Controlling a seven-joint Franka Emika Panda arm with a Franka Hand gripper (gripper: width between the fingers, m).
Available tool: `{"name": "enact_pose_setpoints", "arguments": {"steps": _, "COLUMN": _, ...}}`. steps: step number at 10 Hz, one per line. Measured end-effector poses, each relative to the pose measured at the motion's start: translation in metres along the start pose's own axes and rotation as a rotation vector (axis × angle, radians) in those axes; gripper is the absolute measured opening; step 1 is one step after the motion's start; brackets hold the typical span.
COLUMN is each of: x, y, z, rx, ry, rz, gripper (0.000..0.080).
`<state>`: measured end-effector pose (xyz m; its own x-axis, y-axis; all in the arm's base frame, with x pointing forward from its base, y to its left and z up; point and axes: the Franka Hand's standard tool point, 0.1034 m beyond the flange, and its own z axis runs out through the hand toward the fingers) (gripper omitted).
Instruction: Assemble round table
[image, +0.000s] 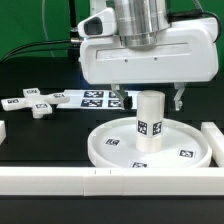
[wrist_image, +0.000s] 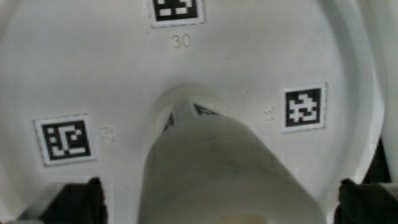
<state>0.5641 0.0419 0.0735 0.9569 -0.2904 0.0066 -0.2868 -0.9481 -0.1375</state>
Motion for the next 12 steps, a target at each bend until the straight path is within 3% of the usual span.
{"name": "enact_pose_setpoints", "arguments": {"steps": 2, "x": -0.0004, "y": -0.0051, "z": -0.0005, "rx": -0.027, "ry": 0.005, "rz": -0.239, "gripper": 0.0649}}
{"name": "enact_pose_setpoints", "arguments": {"steps": 7, "x": -0.0003, "y": -0.0036, "z": 0.0004, "rx": -0.031, "ry": -0.003, "rz": -0.597, "gripper": 0.0649}}
{"name": "enact_pose_setpoints", "arguments": {"steps": 9, "x": -0.0029, "y": -0.0081, "z": 0.0029, "rx": -0.057, "ry": -0.013, "rz": -0.794, "gripper": 0.0649}}
{"name": "enact_pose_setpoints", "arguments": {"steps": 12, "x": -0.0062, "y": -0.0114, "z": 0.0042, "rx": -0.067, "ry": -0.032, "rz": -1.062, "gripper": 0.0649}}
